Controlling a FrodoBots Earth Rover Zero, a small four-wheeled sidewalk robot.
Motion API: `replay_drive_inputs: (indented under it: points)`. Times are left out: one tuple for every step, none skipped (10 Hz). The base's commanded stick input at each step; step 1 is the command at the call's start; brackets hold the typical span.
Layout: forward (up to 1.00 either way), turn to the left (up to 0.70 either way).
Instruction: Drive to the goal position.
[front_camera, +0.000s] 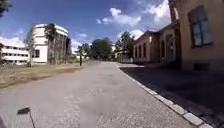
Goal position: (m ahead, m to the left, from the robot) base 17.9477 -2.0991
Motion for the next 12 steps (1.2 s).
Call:
replay_drive_inputs:
  points:
    - [0.85, 0.00]
    - [0.85, 0.00]
    - [0.85, 0.00]
    - [0.85, 0.00]
    - [0.85, 0.00]
    - [0.85, 0.00]
    - [0.85, 0.00]
    - [0.85, 0.00]
    - [0.85, 0.00]
    - [0.85, 0.00]
    - [0.85, 0.00]
    - [0.85, 0.00]
